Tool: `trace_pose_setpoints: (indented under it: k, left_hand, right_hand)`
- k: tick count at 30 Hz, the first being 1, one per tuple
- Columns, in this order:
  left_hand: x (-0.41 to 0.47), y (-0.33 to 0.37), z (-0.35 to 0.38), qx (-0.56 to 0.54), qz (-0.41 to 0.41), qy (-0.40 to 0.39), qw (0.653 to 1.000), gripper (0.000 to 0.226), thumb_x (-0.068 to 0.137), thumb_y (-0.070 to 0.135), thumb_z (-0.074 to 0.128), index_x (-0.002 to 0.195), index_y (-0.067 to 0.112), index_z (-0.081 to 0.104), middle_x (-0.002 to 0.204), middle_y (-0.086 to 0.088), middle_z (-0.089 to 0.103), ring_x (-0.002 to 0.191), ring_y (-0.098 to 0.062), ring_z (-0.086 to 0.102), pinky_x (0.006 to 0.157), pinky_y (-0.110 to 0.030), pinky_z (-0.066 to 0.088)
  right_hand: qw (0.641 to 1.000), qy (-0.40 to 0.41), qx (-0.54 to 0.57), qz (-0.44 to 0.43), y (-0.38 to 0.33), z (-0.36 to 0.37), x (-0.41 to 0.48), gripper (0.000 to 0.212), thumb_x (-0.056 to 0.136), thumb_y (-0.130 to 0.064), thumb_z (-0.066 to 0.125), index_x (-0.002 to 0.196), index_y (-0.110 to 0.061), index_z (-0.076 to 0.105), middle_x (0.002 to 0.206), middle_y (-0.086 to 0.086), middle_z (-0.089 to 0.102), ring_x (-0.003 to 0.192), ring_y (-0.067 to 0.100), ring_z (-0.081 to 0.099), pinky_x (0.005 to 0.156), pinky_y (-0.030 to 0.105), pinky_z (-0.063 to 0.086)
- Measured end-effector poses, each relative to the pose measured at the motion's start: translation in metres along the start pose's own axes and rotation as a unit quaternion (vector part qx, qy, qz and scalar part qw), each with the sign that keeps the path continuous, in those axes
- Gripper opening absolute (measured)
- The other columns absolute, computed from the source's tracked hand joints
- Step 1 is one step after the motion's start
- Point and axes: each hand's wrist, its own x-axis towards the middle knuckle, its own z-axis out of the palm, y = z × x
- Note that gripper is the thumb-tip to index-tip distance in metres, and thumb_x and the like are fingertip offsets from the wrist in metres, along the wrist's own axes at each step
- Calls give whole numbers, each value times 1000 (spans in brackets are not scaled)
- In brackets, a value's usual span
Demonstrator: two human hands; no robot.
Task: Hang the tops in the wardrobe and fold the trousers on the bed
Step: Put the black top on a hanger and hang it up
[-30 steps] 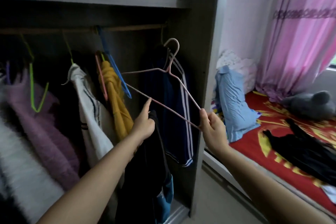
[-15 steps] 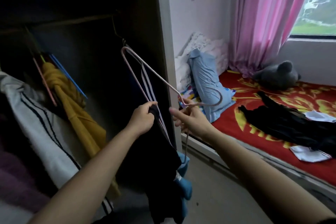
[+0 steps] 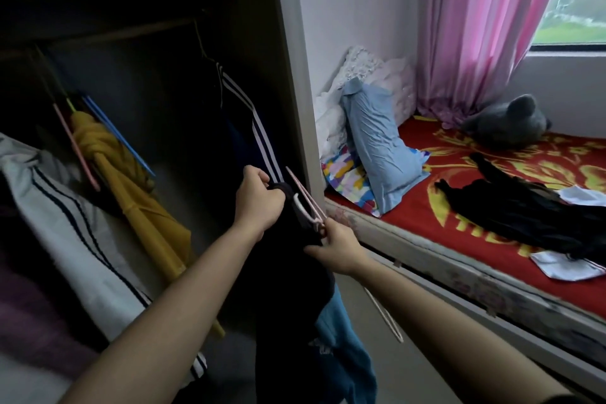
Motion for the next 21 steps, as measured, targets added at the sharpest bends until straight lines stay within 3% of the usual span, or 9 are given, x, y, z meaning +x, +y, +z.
trace_pose_setpoints:
  k: [2,6,8,10,13,15,18,21]
  left_hand:
    - [7,-5,-12,66,46,-11,997,27,81,2,62,103,13,51,96,-2,52,86,-18,53,75,-34,49]
    - [23,-40,-45,252,101,-52,961,24,77,3,66,86,22,56,88,2,57,79,-17,55,61,-26,39]
    - [25,-65,-59,314,70,-55,945,25,76,2,64,75,26,57,83,2,61,81,-23,60,63,-26,40]
    - [23,-89,-68,313,12,-54,948,28,76,-1,61,65,25,59,78,2,63,83,-27,64,66,-27,45]
    - [17,-109,-70,240,-65,-48,967,20,78,1,62,72,20,65,80,-2,66,81,-27,65,73,-37,58]
    - [16,-110,-65,209,-80,-31,974,10,79,9,63,80,19,63,85,-5,65,81,-26,64,70,-36,56]
    - [19,-101,-62,220,-88,-38,971,7,84,20,59,91,18,59,93,-2,60,89,-26,59,75,-34,48]
    - [22,-94,-63,228,-86,-20,970,17,87,25,54,96,12,58,99,-6,60,92,-29,56,77,-36,45]
  right_hand:
    - [999,44,4,16,2,-7,7,15,82,-22,66,83,-21,52,82,-4,57,86,23,57,70,30,41]
    - [990,105,67,65,-4,-38,17,23,88,-10,52,67,-19,48,68,0,56,69,20,53,58,27,40]
    - [983,153,55,83,-2,-59,26,24,91,-8,48,68,-17,49,74,7,58,71,24,54,65,30,44]
    - [974,203,39,89,0,-84,31,19,89,-10,46,70,-13,49,77,12,56,77,30,54,72,41,47]
    - [977,199,37,65,-2,-104,26,18,86,-8,48,68,-9,50,67,9,53,68,26,50,64,35,40]
    - [985,164,41,35,-9,-98,17,21,87,-14,54,70,-3,56,65,9,59,64,21,53,62,31,40]
    - [990,137,21,4,-12,-67,0,48,96,-39,56,59,-8,54,57,4,54,52,10,47,55,28,36]
    - [990,139,15,-14,-8,-34,-15,55,104,-39,46,55,-14,44,51,-4,43,47,4,40,57,30,30]
